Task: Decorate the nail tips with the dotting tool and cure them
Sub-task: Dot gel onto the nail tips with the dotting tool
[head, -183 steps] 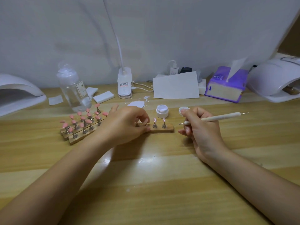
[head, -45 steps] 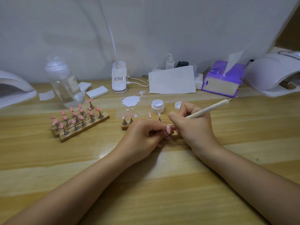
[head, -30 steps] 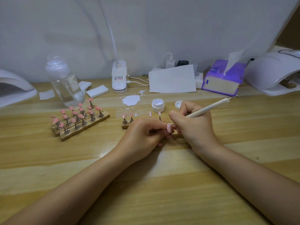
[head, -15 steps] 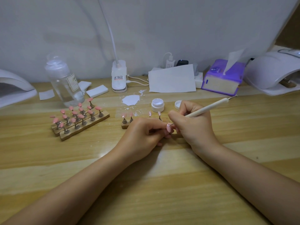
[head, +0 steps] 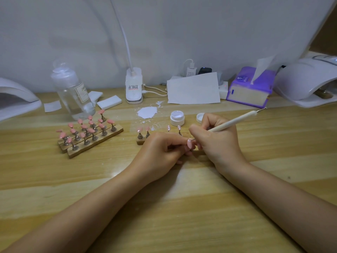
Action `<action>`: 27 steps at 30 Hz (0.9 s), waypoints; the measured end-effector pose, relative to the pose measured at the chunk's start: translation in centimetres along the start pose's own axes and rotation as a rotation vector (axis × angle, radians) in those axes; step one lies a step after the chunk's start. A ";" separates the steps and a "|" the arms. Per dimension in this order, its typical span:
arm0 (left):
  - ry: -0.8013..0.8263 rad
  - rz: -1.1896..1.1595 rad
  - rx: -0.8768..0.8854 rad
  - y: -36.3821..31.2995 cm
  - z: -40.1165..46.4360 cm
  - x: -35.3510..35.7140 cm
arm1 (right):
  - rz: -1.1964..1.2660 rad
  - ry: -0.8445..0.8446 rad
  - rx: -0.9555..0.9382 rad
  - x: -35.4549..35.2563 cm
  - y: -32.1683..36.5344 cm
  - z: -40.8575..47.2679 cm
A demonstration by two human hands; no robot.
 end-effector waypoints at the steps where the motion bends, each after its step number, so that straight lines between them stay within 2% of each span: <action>1: 0.000 0.001 -0.002 0.0 0.0 0.0 | 0.000 -0.003 0.000 0.0 0.0 0.0; 27: 0.009 0.000 -0.016 -0.1 0.0 0.1 | 0.004 -0.007 -0.001 -0.1 0.0 0.0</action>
Point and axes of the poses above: each hand's wrist, its own z-axis towards the middle knuckle, its own x-axis out of the palm, y = z × x, the point moved 7 cm from there along z, towards the middle knuckle, and after that the axes turned 4 degrees about -x, right-handed, at the moved point
